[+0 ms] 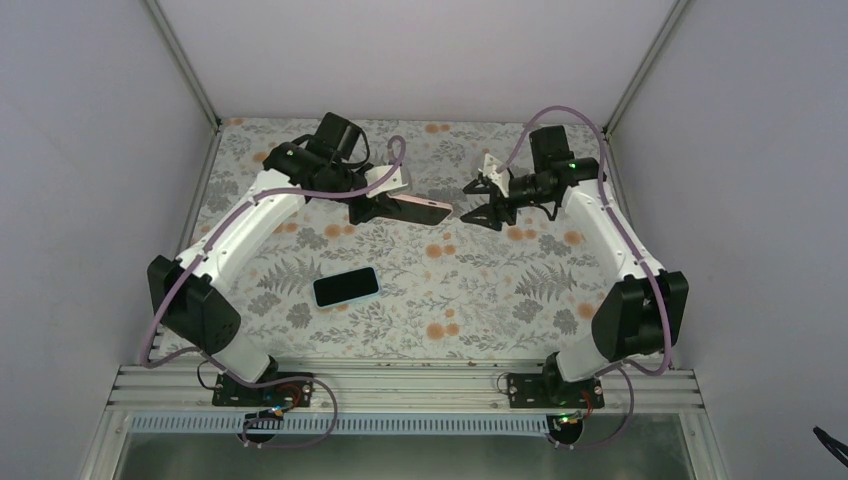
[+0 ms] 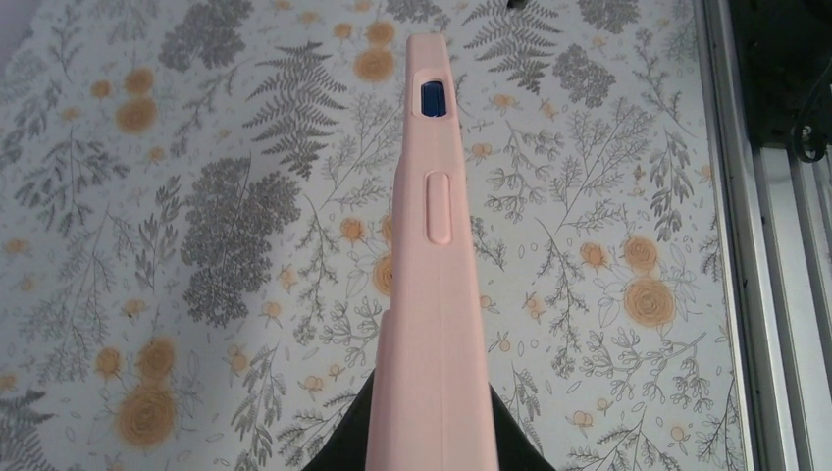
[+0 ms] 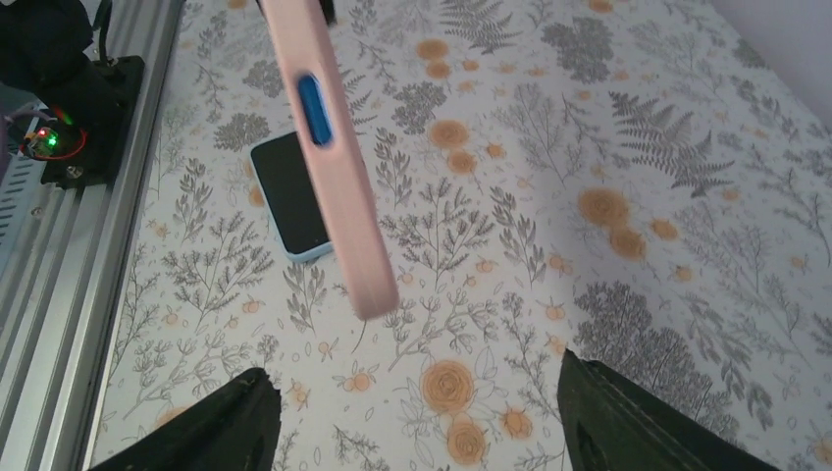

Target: Take the phone out of the phone case

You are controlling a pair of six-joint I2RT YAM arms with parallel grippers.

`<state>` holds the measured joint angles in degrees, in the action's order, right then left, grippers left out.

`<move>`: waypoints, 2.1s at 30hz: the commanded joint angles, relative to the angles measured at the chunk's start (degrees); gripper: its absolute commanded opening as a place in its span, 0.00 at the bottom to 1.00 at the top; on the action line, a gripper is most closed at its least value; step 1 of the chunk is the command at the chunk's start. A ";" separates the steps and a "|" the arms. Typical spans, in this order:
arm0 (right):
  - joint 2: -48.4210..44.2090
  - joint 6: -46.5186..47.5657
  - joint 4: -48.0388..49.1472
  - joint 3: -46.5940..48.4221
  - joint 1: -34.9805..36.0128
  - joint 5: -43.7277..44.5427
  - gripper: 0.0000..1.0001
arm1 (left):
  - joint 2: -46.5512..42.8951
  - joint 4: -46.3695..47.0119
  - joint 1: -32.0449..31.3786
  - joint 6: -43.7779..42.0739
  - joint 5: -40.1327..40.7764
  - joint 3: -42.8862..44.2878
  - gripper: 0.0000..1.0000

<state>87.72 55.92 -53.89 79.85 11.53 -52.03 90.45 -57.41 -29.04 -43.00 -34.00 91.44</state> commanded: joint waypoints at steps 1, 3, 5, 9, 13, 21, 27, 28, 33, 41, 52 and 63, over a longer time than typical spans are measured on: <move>0.14 -2.69 2.43 2.13 -0.34 -5.05 0.70 | -0.29 3.59 -0.46 1.44 -0.64 0.18 0.02; 0.57 -2.93 2.70 2.32 -0.35 -5.01 0.69 | -0.14 3.70 -0.58 1.55 -0.46 0.38 0.02; 0.76 -2.92 2.73 2.14 -0.32 -4.72 0.67 | 0.16 3.86 -0.58 1.80 -0.45 0.61 0.02; 0.66 -3.03 3.79 0.47 -0.33 -3.74 0.66 | 1.06 3.61 -0.58 2.16 -1.15 1.71 0.02; -0.08 -6.31 8.19 -1.33 -0.35 -2.09 0.62 | 1.73 2.98 -0.82 2.49 -1.87 2.74 0.02; 1.38 -7.71 10.77 -2.40 -0.33 -0.88 0.60 | 2.62 2.52 -1.11 2.97 -1.90 4.45 0.02; 2.18 -8.33 11.81 -2.32 -0.29 -0.44 0.59 | 3.23 1.93 -1.50 2.84 -2.13 5.32 0.02; 2.27 -8.40 12.05 -2.28 -0.34 -0.15 0.59 | 3.24 1.87 -1.61 2.77 -2.12 5.33 0.02; 2.11 -9.80 13.81 -2.42 -0.46 1.06 0.59 | 2.94 1.60 -1.72 2.40 -2.04 5.04 0.02; 3.66 -8.08 13.26 -0.31 -1.27 3.86 0.59 | 2.57 0.60 -2.13 1.42 -2.51 4.60 0.02; 11.86 -2.18 6.10 11.14 -3.00 5.46 0.59 | 1.11 -1.65 -5.22 -0.94 -0.76 1.68 0.02; 14.98 -0.23 5.26 16.07 -3.18 10.32 0.60 | 1.55 -2.67 -5.50 -1.68 -0.81 2.60 0.02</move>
<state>101.25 54.28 -53.39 93.32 10.09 -46.19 93.91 -54.57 -32.10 -41.87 -27.70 93.71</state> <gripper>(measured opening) 0.596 0.101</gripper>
